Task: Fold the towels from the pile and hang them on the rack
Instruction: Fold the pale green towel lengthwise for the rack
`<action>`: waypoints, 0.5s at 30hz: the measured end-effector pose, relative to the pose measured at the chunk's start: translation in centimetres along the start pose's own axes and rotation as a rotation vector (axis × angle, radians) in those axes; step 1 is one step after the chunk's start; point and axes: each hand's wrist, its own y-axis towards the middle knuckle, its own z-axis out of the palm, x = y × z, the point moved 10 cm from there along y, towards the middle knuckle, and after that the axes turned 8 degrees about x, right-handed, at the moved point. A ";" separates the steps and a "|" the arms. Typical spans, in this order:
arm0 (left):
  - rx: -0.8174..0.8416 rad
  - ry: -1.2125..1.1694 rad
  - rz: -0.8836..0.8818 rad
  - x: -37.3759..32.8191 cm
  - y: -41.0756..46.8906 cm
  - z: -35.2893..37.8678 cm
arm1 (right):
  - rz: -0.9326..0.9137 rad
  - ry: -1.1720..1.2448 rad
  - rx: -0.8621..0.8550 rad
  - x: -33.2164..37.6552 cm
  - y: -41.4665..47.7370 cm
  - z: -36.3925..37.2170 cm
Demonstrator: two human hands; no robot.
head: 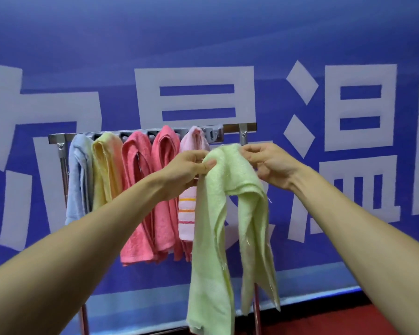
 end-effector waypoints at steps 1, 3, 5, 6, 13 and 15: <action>0.003 0.019 -0.006 0.1 0.8 -0.1 | 0.006 -0.031 0.019 -0.1 0.4 -0.5; 0.015 0.048 -0.017 0.2 2.2 -0.4 | 0.021 -0.047 0.045 -0.5 1.2 -1.5; 0.030 0.071 -0.028 0.1 3.6 -1.1 | 0.034 -0.073 0.052 -0.9 2.1 -2.6; 0.045 0.083 -0.033 0.0 4.3 -1.4 | 0.037 -0.099 0.041 -1.0 2.6 -3.4; 0.083 0.212 0.009 -3.8 10.6 -3.7 | -0.062 0.099 -0.085 0.7 8.4 -7.4; 0.043 0.299 0.023 -5.1 12.5 -4.7 | -0.067 0.194 -0.092 1.0 10.4 -8.0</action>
